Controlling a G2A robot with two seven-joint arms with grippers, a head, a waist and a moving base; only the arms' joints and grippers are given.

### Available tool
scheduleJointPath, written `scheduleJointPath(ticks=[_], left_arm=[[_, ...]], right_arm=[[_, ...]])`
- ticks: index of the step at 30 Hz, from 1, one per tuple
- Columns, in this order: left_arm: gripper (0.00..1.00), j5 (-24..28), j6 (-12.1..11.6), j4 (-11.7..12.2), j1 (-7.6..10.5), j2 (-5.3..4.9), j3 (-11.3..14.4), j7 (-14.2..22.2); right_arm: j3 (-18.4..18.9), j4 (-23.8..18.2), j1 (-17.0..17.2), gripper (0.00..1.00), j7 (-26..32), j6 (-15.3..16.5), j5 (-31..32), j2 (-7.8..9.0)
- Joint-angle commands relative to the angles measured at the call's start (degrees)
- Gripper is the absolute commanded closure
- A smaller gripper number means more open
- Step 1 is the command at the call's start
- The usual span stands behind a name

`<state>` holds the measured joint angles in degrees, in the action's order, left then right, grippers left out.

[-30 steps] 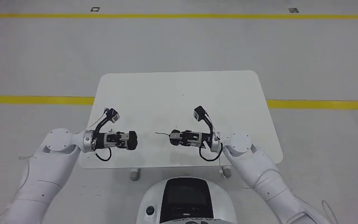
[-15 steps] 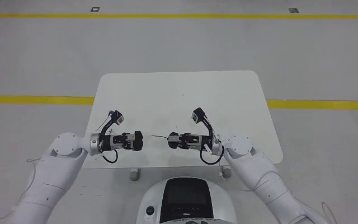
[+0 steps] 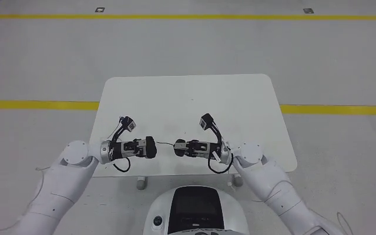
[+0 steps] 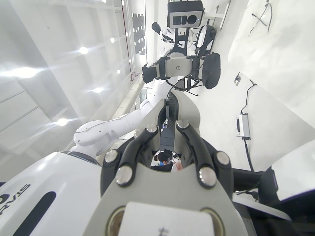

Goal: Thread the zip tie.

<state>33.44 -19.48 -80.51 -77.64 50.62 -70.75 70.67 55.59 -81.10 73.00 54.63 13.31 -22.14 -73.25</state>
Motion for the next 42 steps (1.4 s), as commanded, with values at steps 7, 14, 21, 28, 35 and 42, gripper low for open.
scheduleJointPath(ticks=[7,14,21,28,35,42], left_arm=[[0.0,-1.02,0.0,-0.6,0.02,0.12,0.34,-2.49],[0.0,-0.41,0.0,-3.31,-1.57,1.04,0.86,-10.14],[0.0,-0.94,0.0,-5.57,-2.74,1.52,0.16,-13.12],[0.0,-0.85,0.0,-6.02,-3.24,1.83,0.8,-16.28],[0.0,1.58,0.0,-7.06,-4.92,2.6,-0.79,-21.25],[0.0,0.82,0.0,-7.93,-5.19,2.97,-0.88,-22.69]], right_arm=[[-0.47,-1.09,0.38,1.0,-1.02,-0.39,0.78,0.01],[-1.95,-2.3,0.73,1.0,-7.75,-0.79,3.7,-0.35],[-2.52,-2.83,0.91,1.0,-9.72,0.27,4.7,-0.51],[-2.45,-4.55,2.07,1.0,-14.22,1.26,6.14,-0.56],[-2.22,-6.12,4.26,1.0,-20.63,3.92,6.02,-0.79],[-2.52,-6.1,4.35,1.0,-21.15,4.02,5.97,-0.89]])
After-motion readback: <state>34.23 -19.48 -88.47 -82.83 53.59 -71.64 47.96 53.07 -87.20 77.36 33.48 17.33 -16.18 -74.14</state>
